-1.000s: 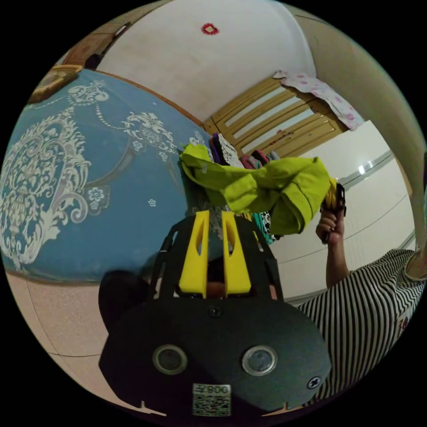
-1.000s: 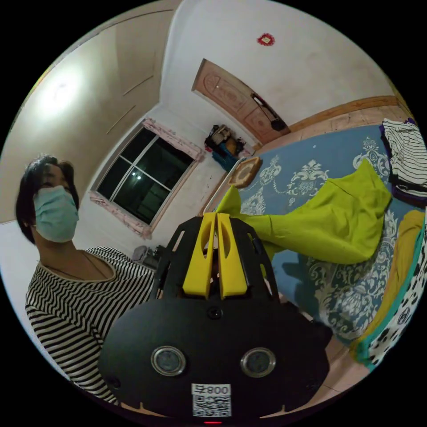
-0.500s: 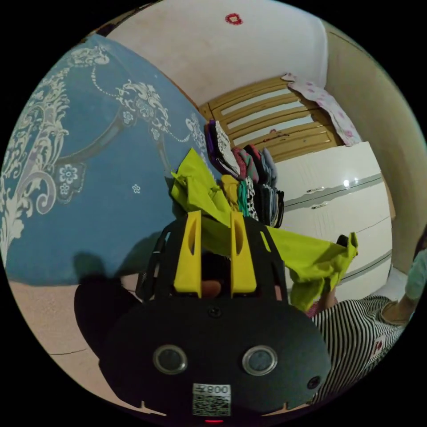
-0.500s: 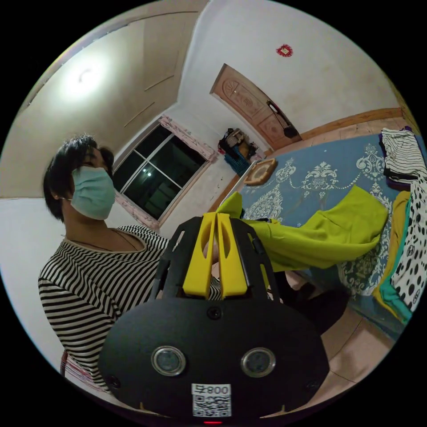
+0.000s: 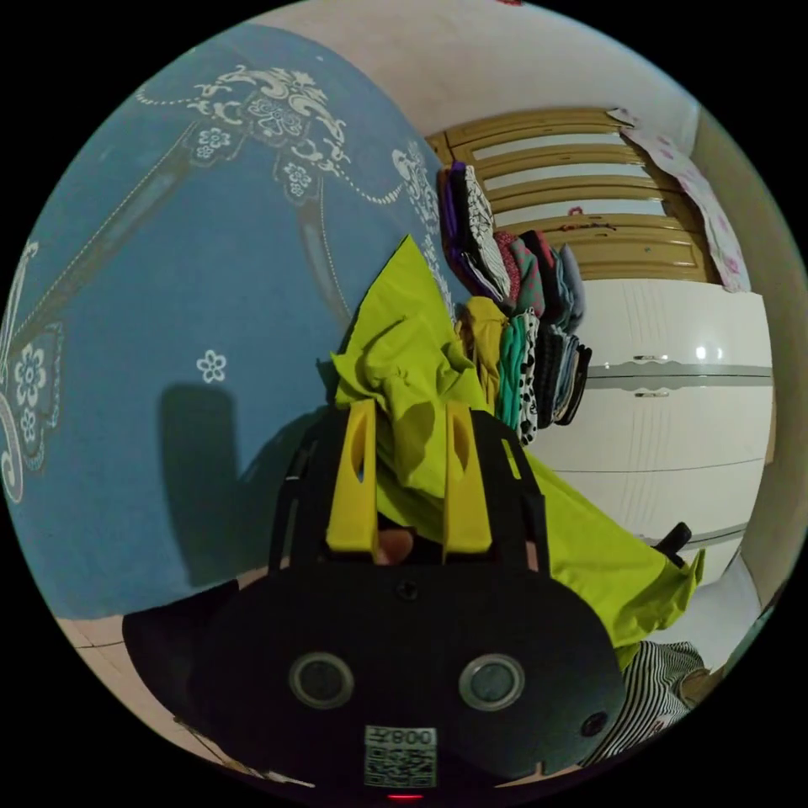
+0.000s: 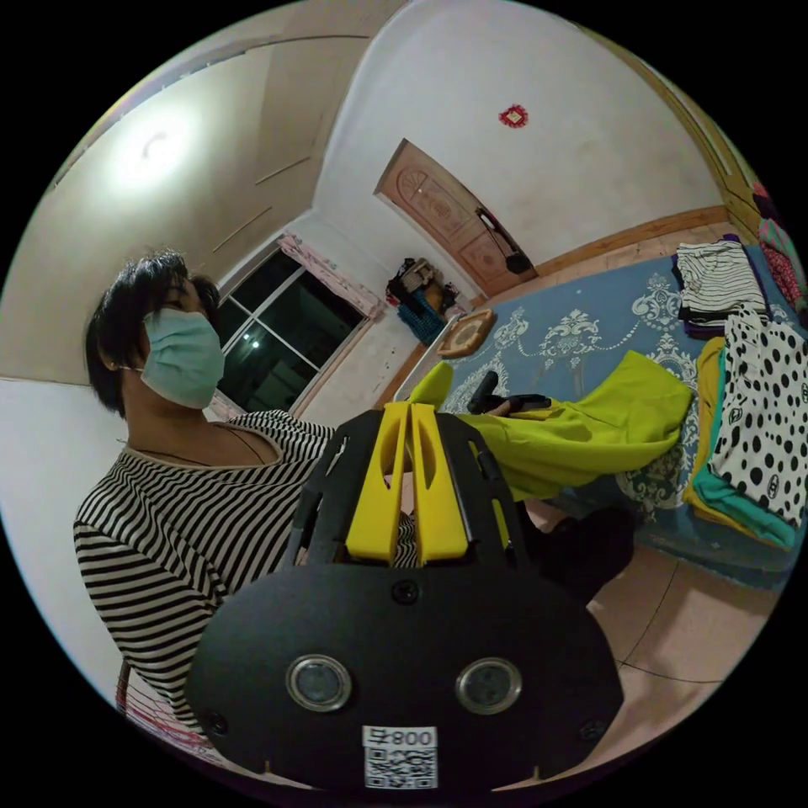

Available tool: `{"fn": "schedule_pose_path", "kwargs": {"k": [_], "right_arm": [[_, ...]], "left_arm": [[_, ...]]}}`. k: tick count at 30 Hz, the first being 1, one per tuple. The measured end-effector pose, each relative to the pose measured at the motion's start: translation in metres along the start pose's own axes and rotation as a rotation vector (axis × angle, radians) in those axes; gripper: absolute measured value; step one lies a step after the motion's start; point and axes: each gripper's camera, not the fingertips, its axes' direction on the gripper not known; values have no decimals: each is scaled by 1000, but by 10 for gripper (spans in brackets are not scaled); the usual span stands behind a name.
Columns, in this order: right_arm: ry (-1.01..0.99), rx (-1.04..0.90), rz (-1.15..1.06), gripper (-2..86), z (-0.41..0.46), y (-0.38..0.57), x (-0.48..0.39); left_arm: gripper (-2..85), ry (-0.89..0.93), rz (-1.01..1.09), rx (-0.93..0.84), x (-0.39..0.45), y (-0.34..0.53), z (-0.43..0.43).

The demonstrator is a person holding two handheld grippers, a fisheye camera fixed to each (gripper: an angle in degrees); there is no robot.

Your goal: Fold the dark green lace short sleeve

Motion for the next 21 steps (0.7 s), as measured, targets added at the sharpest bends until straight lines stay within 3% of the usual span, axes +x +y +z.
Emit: {"fn": "schedule_pose_path", "kwargs": {"k": [5,9,14,21], "right_arm": [[-10,13,13,2,-15,28,-19],[0,21,21,2,-28,49,-34],[13,49,23,2,-46,69,-50],[17,106,-14,2,-69,85,-69]], "left_arm": [[62,-64,17,-123,68,13,13],[32,25,-10,-107,105,33,6],[21,226,20,37,176,74,-44],[18,370,122,294,275,142,-155]]}}
